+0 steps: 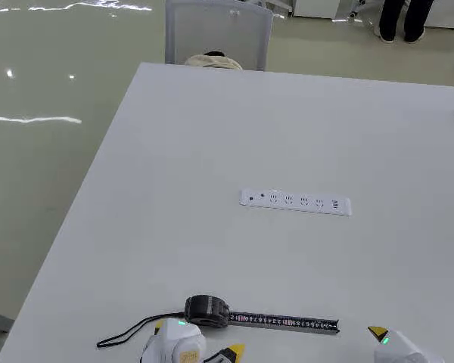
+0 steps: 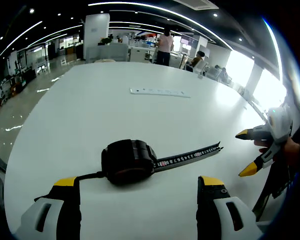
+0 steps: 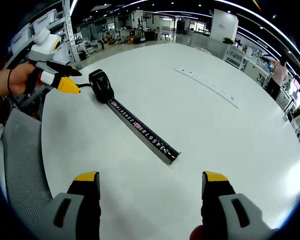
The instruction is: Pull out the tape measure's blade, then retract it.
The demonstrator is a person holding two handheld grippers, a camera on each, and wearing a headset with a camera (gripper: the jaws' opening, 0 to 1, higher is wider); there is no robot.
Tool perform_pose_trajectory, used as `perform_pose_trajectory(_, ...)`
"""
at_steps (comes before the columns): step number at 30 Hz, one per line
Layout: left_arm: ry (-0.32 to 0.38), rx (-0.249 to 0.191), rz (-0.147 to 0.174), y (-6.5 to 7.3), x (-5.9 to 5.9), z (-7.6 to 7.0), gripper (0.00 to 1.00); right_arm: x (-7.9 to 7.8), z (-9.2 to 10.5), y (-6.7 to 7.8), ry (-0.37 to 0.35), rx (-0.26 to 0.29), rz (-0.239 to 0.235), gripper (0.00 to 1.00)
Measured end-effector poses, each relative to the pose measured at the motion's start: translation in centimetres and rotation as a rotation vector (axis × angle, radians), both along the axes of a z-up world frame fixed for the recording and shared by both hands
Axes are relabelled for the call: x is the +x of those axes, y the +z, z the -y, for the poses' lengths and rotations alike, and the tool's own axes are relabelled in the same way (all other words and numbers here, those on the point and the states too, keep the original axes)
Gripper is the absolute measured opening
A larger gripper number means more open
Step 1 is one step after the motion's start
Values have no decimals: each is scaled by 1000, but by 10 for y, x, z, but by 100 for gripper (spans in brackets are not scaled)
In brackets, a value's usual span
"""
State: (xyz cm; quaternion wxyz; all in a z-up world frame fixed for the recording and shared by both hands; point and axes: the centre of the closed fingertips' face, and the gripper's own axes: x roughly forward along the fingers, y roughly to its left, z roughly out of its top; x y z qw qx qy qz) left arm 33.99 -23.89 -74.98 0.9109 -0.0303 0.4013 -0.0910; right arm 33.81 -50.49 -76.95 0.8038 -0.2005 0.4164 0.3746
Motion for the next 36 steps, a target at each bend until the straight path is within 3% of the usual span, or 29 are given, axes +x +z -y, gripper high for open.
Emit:
perform_pose_trajectory(10,2,2,-11,-10,10,2,93,8,-5,-7,64,-9,-11,84)
perform_pose_trajectory(21,25,0,-3,-10,26,0,92,24,-7,-13,110,-16,-13,82)
perform_pose_trajectory(36,80,-16,-12,-18,36,-4,90,36,-12,-24,212,-52,-23,75)
